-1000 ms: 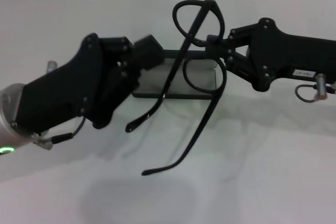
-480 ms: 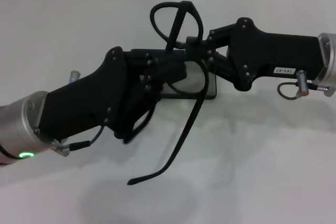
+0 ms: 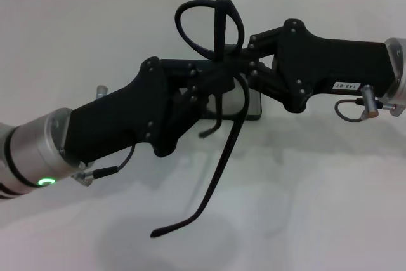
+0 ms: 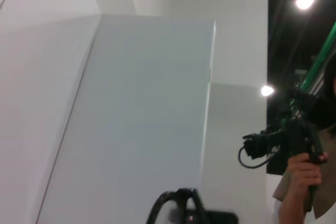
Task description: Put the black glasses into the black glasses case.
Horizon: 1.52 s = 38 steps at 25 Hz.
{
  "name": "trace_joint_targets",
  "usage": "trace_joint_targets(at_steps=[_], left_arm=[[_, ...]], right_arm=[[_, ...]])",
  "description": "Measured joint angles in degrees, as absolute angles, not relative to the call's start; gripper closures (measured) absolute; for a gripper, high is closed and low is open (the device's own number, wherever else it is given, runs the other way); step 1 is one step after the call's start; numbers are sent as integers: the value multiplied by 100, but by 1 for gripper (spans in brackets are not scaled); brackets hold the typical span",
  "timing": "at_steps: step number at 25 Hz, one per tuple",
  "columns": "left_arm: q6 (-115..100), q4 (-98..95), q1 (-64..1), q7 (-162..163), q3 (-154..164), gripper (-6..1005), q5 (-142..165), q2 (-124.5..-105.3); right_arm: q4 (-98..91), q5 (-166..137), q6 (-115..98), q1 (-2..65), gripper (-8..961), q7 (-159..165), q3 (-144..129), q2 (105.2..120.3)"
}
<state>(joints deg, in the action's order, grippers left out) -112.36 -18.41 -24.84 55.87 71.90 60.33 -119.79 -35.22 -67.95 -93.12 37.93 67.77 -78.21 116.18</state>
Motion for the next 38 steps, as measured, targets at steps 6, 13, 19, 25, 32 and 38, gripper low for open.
trace_joint_targets(at_steps=[6, 13, 19, 25, 32, 38], left_arm=[[-11067, -1837, -2525, 5588, 7190, 963, 6046, -11985], [-11042, -1837, -2534, 5583, 7173, 963, 6021, -11988], [-11013, -1826, -2514, 5581, 7131, 963, 5979, -11988], [-10980, -1817, -2495, 5603, 7129, 963, 5942, -11988], [-11395, -1859, -2399, 5582, 7110, 962, 5944, -11940], [-11373, -1846, -2262, 5581, 6914, 962, 5979, -11888]], right_arm=[[-3513, -6791, -9346, 3806, 889, 6776, -7822, 11619], [-3502, -6777, -9336, 3803, 889, 6750, -7776, 11618], [-3501, -6720, -9380, 3803, 890, 6684, -7794, 11618], [-3496, -6645, -9476, 3742, 890, 6605, -7763, 11618], [-3479, -6616, -9485, 3561, 892, 6496, -7472, 11601], [-3481, -6384, -10304, 3356, 891, 6489, -6746, 11583]])
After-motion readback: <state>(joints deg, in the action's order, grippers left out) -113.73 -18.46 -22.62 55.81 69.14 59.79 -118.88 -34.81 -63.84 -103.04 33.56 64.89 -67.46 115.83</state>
